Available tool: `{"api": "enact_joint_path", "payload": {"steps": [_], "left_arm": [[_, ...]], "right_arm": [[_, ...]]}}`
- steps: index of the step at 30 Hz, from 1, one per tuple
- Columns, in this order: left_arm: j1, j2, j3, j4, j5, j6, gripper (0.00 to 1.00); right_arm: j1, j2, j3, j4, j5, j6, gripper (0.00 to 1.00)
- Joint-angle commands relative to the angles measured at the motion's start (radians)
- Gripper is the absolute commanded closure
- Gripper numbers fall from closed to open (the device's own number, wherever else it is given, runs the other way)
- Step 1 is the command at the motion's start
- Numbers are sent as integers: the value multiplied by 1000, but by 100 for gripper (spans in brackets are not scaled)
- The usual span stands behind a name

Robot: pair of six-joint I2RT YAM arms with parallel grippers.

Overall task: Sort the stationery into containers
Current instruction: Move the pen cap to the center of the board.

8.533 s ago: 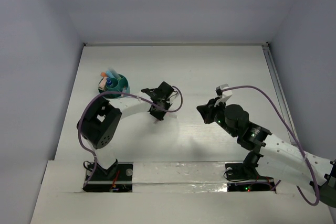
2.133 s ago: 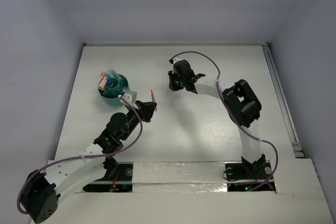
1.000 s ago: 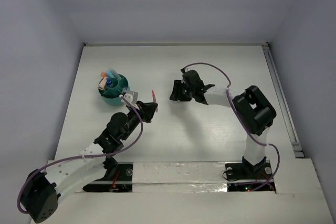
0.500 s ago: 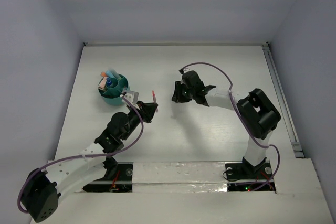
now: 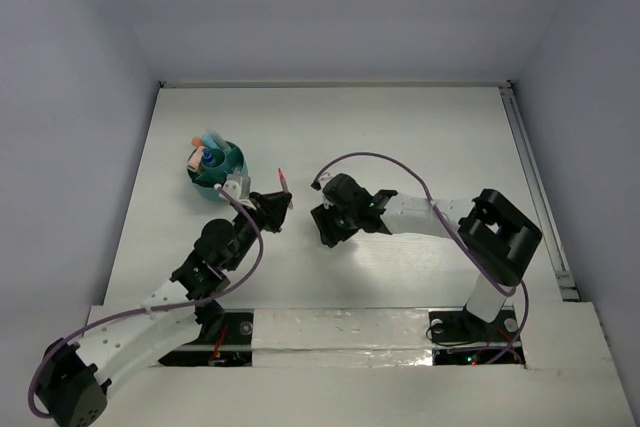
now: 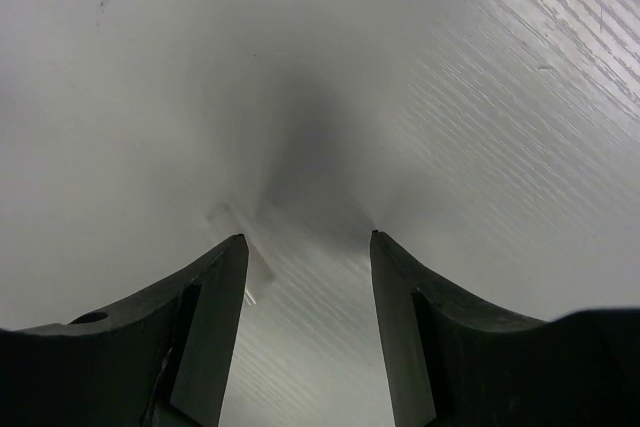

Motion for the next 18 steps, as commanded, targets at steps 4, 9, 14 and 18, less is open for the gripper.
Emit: {"api": "enact_joint_path", "payload": {"steps": [4,9,14,18], "left_arm": [[2,-95,5,-31,-87,23,100],[2,-127,5,-51,-113,24,100],[2,-140,5,-62,-130,24,100],[2,-137,8,-68,-136,24,100]], "right_arm": [[39,-59,-18,-61,-27,-38,43],[76,-66,-28,-65,-53,-14,43],[120,-73,-16,-42,-88,15,43],[160,-59,-9,-29,-87,40,43]]}}
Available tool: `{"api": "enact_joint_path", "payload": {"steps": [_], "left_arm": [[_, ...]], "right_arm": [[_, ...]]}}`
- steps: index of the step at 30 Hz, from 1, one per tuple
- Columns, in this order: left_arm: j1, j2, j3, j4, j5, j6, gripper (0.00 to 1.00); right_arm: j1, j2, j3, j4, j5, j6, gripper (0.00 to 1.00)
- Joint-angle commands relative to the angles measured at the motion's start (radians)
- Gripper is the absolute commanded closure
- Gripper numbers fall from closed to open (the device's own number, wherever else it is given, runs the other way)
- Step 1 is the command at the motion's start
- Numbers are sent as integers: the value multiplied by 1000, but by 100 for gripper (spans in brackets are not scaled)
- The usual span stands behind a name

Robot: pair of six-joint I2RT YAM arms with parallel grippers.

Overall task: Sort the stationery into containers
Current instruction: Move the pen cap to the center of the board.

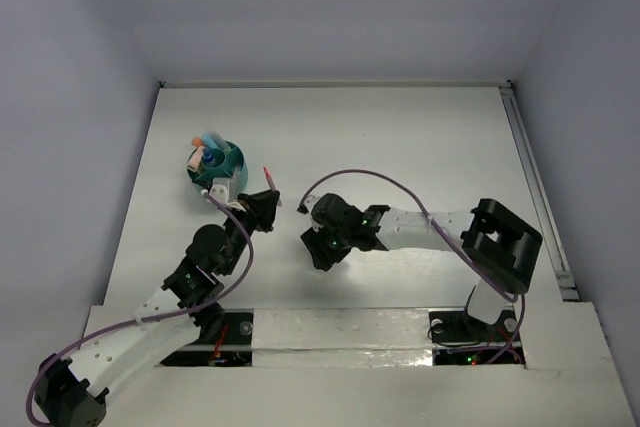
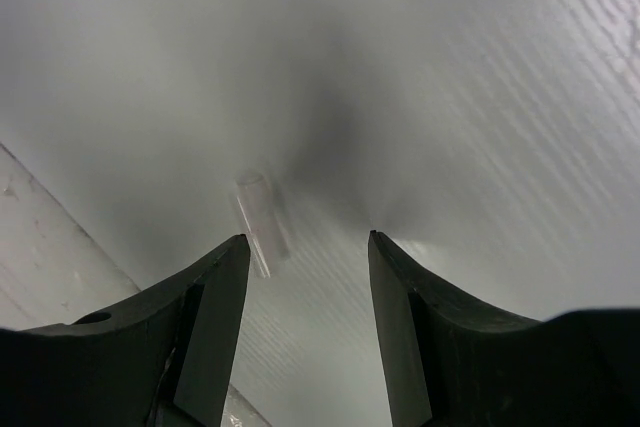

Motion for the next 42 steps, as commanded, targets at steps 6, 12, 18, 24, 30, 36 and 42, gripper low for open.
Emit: {"api": "enact_joint_path", "payload": {"steps": [6,12,18,24,30,36,42], "left_arm": [[2,-42,14,-20,-86,0,100],[2,-113,10,-57,-134,-14,100],[2,-146,3,-68,-143,-18,100],[2,-145,3,-65,-133,-18,100],[2,-130,2,-51,-110,-17,100],[2,-82,0,-29,-79,-26,100],[2,-53,-9,-3,-74,-29,100]], "right_arm": [[94,25,18,35,-15,60,43],[155,63,13,47,3,89,47],[188,103,41,6,114,108,69],[188,112,50,-43,244,69,93],[188,151,100,-138,414,146,100],[178,244,217,-209,513,279,100],[149,223,158,-87,522,264,100]]}}
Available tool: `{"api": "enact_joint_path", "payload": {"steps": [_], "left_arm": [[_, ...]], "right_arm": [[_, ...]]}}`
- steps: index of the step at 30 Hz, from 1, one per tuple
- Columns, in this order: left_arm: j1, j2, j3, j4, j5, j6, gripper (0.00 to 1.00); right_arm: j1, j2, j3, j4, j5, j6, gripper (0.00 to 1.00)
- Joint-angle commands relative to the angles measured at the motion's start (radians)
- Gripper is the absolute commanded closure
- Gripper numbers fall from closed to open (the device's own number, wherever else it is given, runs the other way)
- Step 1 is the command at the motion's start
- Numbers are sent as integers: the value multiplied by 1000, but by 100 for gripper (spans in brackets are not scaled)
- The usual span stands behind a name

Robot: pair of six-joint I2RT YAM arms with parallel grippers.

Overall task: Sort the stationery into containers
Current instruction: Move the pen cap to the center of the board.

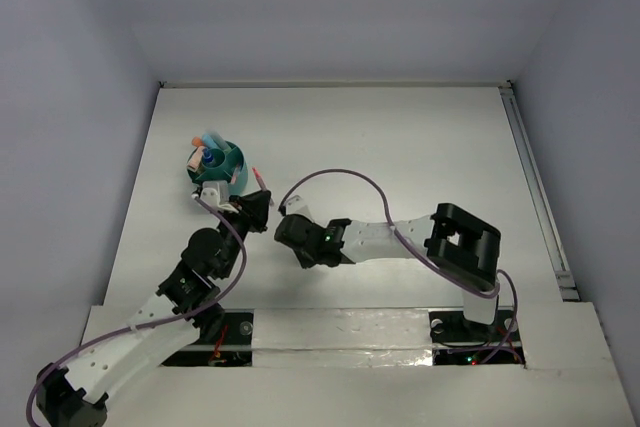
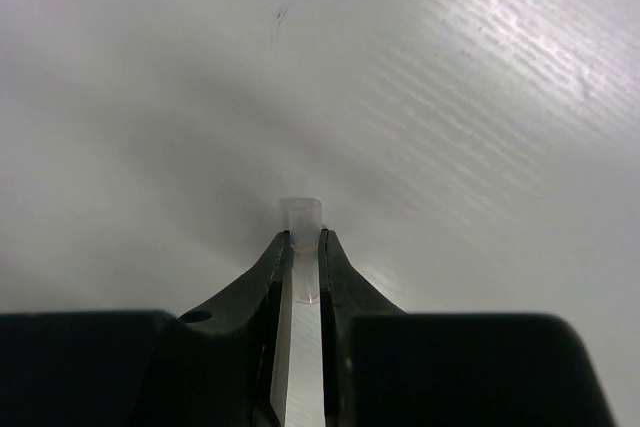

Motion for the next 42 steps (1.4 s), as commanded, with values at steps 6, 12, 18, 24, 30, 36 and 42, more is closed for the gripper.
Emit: {"api": "enact_joint_path", "payload": {"steps": [6,12,18,24,30,36,42], "left_arm": [[12,50,-7,102,15,-4,100],[12,55,-12,114,7,-4,100],[12,64,-10,114,9,-6,100],[12,50,-12,109,9,-3,100],[12,48,-9,106,17,-3,100],[12,44,-7,102,20,-3,100],[12,36,-10,97,18,-1,100]], "right_arm": [[-22,-74,-243,203,7,-234,80],[-22,-148,-351,280,-43,-355,67],[-22,-186,-374,287,-48,-401,51],[-22,-283,-354,245,-74,-395,44],[-22,-364,-334,237,-173,-305,80],[-22,-306,-340,311,-333,-221,100],[-22,-224,-338,328,-278,-185,100]]}}
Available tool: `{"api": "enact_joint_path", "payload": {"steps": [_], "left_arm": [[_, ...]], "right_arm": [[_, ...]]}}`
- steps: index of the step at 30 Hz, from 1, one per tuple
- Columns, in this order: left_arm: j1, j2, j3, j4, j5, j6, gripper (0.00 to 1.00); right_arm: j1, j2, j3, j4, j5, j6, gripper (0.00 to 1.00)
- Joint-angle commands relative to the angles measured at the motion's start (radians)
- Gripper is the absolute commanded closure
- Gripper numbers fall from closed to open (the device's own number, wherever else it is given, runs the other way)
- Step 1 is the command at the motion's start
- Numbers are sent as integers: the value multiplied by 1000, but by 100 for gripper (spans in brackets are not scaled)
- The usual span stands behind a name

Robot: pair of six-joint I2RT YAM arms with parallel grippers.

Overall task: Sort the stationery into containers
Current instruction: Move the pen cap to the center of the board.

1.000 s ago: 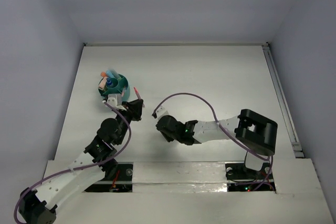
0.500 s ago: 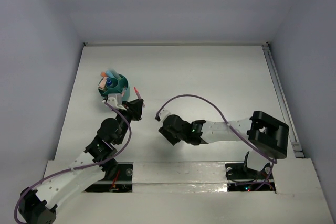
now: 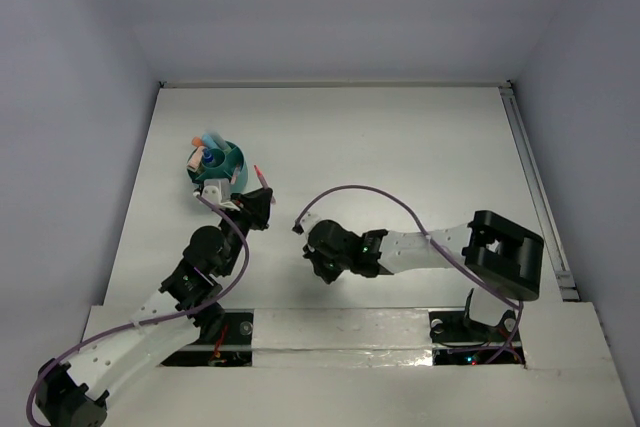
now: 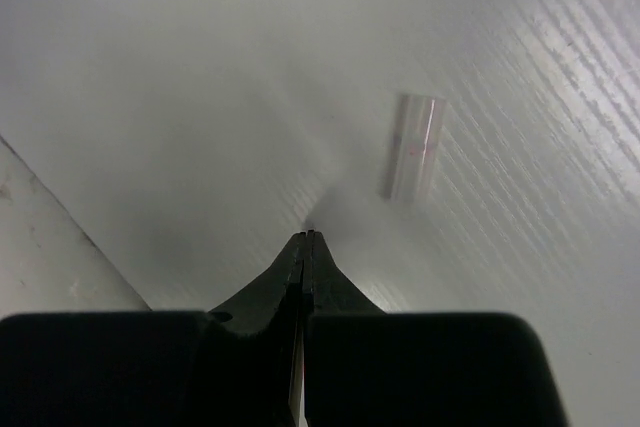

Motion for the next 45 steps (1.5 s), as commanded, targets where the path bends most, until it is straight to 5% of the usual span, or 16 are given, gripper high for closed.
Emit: {"api": "enact_joint_path", "payload": {"steps": [1,35,40,45], "left_arm": [[5,-10,-10,42,9,0,100],[14,15,-12,60,27,-4,100],[14,29,-13,69,36,-7,100],[14,39,-15,85,56,-15,100]], "right_arm": [[-1,29,15,49,14,41,100],[-87,49,1,-67,296,90,100],[-87,5,21,-98,261,103,100],[-170,-75,70,-150,185,151,89]]}}
